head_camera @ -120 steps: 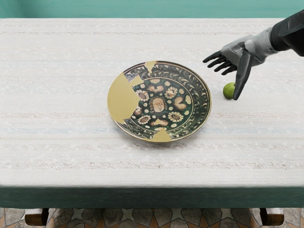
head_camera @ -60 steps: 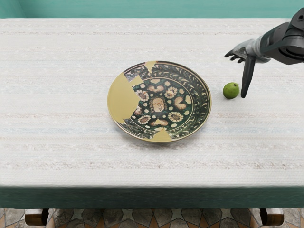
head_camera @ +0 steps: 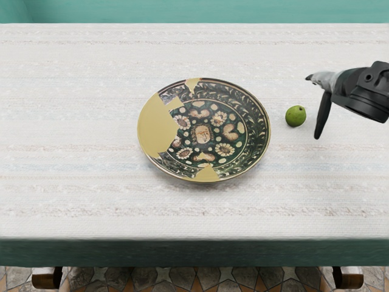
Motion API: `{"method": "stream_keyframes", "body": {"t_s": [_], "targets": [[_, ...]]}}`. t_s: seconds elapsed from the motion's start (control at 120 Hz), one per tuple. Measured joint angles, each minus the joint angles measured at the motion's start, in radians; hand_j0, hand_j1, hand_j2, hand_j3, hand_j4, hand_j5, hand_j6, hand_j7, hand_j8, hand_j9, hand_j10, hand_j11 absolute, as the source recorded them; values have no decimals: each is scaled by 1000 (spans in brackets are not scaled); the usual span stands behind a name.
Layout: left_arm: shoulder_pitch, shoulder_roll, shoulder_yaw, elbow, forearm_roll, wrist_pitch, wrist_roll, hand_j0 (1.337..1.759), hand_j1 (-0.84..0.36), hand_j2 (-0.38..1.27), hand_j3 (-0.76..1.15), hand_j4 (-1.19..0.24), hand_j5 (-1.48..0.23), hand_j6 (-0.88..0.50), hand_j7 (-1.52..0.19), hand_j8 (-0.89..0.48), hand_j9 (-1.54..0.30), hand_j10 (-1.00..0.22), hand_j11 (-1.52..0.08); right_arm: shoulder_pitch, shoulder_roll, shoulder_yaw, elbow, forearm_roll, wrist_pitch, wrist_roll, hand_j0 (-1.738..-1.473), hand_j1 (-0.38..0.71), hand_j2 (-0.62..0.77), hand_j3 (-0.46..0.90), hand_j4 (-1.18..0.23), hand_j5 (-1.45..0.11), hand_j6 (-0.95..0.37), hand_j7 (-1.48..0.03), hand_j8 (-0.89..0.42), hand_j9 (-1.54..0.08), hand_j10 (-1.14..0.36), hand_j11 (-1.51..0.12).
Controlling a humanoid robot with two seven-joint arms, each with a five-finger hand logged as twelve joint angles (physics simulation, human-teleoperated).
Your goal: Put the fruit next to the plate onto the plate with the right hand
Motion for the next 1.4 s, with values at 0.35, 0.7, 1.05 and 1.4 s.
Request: {"method": "stream_keyframes", "body": {"t_s": [0.35, 0.7, 1.05, 1.4], "targets": [[2, 0, 2, 0, 0, 0, 0, 1658, 332, 3, 0, -15, -19, -15, -19, -15, -19, -14, -19, -250, 2, 195, -101, -198, -95, 0, -1658, -328, -2, 0, -21, -24, -22, -24, -21, -24, -20, -24], [2, 0, 1, 0, 0, 1, 0, 1658, 332, 3, 0, -15, -19, -15, -19, -15, -19, -14, -19, -346, 81, 338, -244, -282, -79, 0, -1658, -339, 0, 0, -12, -13, -14, -12, -13, -12, -12, -12], [2, 0, 3, 0, 0, 0, 0, 1658, 332, 3, 0, -15, -19, -15, -19, -15, -19, -14, -19, -347, 172, 355, -364, -285, -50, 0, -1658, -247, -16, 0, -89, -112, -90, -112, -89, -112, -88, -112], [0, 0, 2, 0, 0, 0, 0, 1658, 332, 3, 0, -15, -19, -15, -19, -15, -19, -14, -19, -343, 247, 343, -440, -288, -19, 0, -1658, -118, -37, 0, -196, -252, -198, -251, -197, -252, -196, -251]]}}
